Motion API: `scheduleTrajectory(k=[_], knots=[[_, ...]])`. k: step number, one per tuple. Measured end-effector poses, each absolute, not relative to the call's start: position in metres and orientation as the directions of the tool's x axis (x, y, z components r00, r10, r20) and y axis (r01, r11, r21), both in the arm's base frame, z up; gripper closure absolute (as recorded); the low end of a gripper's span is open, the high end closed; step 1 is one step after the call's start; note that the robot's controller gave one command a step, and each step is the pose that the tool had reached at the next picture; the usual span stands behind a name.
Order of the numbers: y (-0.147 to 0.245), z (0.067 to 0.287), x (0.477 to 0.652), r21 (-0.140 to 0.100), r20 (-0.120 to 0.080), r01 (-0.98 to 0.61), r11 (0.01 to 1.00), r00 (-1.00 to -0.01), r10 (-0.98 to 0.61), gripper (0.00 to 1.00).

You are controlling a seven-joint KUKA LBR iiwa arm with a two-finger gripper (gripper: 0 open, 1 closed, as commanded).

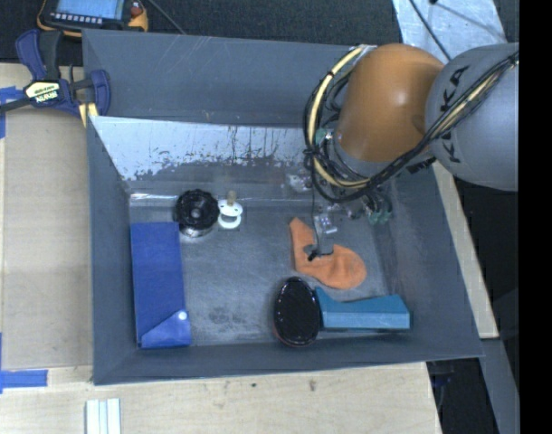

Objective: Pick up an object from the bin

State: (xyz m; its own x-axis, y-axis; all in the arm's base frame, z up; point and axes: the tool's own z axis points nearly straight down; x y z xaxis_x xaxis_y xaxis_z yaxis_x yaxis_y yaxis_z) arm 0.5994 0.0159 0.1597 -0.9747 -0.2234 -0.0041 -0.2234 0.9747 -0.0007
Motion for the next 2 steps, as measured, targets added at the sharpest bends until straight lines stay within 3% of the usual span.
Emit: scheduleTrajectory(k=[1, 2], knots=[[0.004, 0.111, 0.611, -0.001, -0.011, -0.213, 0.977, -0.977, -0.213, 0.0], [-0.019, 0.071, 0.596, 0.001, -0.002, -0.204, 0.979, -0.979, -0.203, 0.0]])
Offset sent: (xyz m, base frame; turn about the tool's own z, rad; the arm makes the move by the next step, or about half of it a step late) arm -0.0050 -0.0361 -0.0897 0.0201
